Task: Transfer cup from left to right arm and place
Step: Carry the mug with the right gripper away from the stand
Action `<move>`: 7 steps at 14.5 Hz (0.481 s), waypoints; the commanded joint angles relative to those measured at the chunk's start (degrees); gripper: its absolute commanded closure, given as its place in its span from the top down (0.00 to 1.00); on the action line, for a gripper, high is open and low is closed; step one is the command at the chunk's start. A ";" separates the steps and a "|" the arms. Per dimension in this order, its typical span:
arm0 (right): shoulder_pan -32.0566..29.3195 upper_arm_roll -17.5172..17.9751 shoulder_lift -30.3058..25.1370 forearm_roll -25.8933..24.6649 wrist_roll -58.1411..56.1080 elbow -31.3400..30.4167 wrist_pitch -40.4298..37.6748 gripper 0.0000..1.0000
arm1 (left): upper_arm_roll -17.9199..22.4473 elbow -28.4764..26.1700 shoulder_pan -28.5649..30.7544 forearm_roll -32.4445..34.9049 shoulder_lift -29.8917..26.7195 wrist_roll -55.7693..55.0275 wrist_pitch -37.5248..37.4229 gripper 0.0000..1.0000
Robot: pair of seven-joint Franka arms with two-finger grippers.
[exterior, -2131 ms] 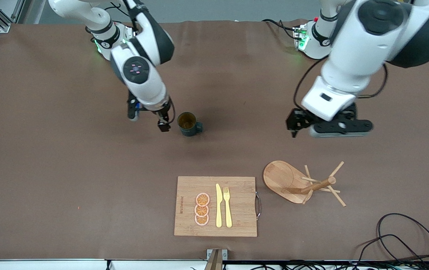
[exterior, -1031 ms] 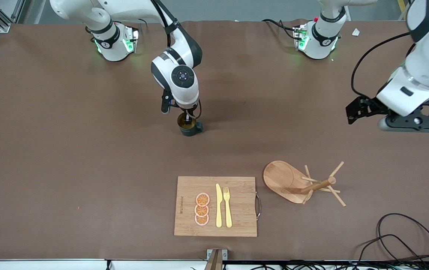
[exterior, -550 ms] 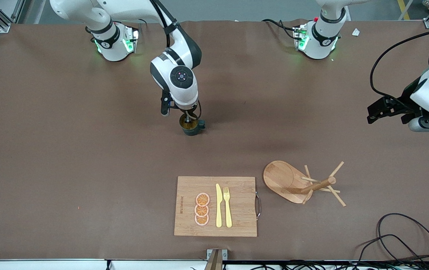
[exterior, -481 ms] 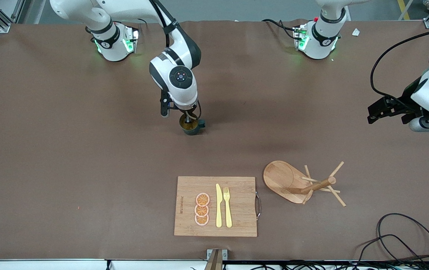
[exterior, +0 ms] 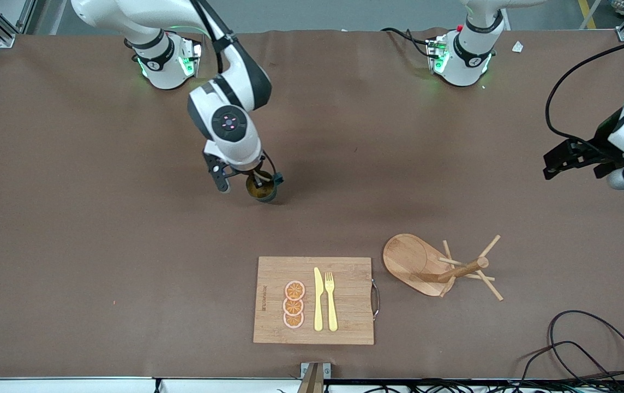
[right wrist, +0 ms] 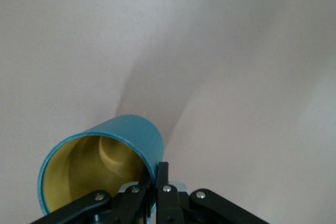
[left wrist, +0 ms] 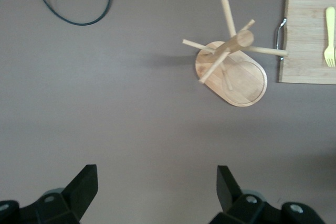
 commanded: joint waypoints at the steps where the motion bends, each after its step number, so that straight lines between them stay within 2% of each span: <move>1: -4.70 0.77 -4.18 0.43 -17.20 -1.48 -3.40 0.00 | 2.85 -0.14 -2.14 -1.21 -2.22 0.57 -1.46 1.00; 7: -18.14 0.59 -9.36 0.43 -63.67 -2.36 -13.33 0.00 | 2.58 -0.05 -1.00 -1.12 -2.05 0.66 -1.55 1.00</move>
